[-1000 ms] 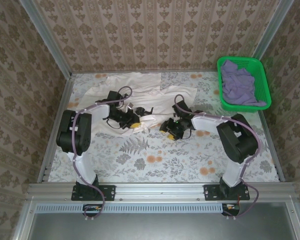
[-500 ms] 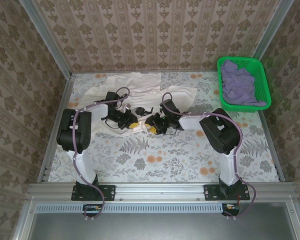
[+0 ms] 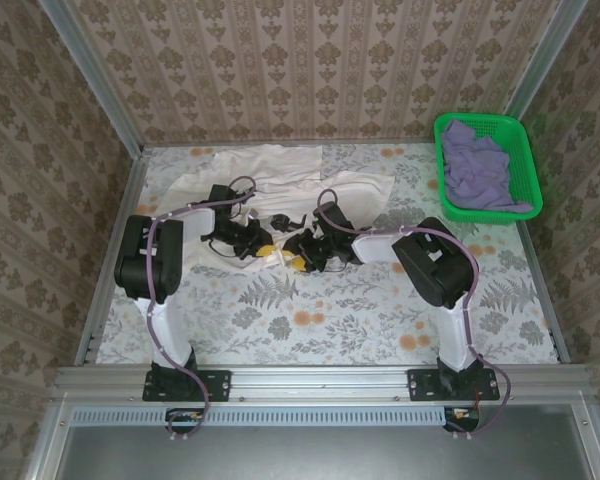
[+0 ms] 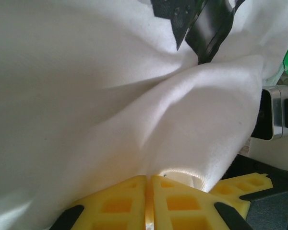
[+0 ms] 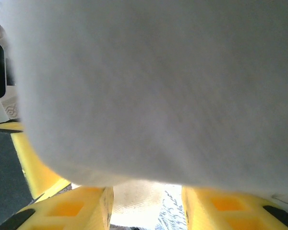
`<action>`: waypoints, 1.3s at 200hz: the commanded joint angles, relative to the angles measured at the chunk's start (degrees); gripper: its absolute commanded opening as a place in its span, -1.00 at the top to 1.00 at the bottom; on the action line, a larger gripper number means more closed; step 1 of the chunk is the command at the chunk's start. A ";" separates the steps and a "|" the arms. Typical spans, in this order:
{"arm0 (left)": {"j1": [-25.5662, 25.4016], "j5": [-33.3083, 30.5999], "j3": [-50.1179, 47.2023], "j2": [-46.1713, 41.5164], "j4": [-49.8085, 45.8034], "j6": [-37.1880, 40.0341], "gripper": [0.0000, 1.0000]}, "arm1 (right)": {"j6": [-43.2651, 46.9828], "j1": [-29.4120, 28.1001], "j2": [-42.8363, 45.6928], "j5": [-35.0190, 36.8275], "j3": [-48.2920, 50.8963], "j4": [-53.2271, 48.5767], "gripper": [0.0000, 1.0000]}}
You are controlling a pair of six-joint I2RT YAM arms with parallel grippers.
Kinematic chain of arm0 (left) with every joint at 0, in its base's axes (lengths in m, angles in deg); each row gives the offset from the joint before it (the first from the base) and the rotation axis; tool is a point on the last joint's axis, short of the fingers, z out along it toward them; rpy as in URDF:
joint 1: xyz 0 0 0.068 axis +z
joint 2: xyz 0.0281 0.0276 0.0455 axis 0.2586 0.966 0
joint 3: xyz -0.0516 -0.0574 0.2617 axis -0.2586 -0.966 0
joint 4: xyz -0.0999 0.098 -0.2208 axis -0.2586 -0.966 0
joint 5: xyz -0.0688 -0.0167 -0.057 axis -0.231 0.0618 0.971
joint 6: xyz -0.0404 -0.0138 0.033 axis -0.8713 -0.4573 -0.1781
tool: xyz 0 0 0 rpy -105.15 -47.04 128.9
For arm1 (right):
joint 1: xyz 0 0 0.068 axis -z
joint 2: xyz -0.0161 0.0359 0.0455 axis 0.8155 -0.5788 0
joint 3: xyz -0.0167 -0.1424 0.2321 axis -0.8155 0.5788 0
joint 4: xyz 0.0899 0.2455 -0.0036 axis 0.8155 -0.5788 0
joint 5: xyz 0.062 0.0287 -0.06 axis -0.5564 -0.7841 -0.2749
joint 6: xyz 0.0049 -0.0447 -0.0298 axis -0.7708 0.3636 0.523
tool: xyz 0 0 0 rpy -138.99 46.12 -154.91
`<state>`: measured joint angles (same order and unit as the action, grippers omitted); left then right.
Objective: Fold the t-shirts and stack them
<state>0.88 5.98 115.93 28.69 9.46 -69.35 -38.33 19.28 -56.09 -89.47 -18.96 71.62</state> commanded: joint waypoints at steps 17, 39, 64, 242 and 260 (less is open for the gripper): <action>0.49 0.72 0.12 0.73 0.92 -2.07 0.79 | -4.65 -1.41 -3.37 -2.00 -2.17 1.81 0.15; 0.58 0.27 -0.75 0.30 1.75 -2.89 0.79 | -5.64 -1.91 -3.90 -2.01 -2.95 2.16 0.15; 0.57 0.21 -2.04 0.12 2.91 -3.93 0.79 | -8.87 -2.34 -4.68 -1.52 -2.78 4.88 0.13; 1.17 -1.82 -4.73 -2.28 3.81 -6.09 0.80 | -6.71 -2.39 -0.40 0.38 -3.72 -10.90 0.78; 0.86 -1.92 -3.85 -3.74 1.88 -4.06 0.73 | 0.16 -1.20 2.77 0.52 -4.05 -20.76 0.82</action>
<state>2.08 5.21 110.69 28.06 15.53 -76.39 -46.46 16.90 -58.34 -87.74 -22.06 70.07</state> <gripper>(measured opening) 0.114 0.104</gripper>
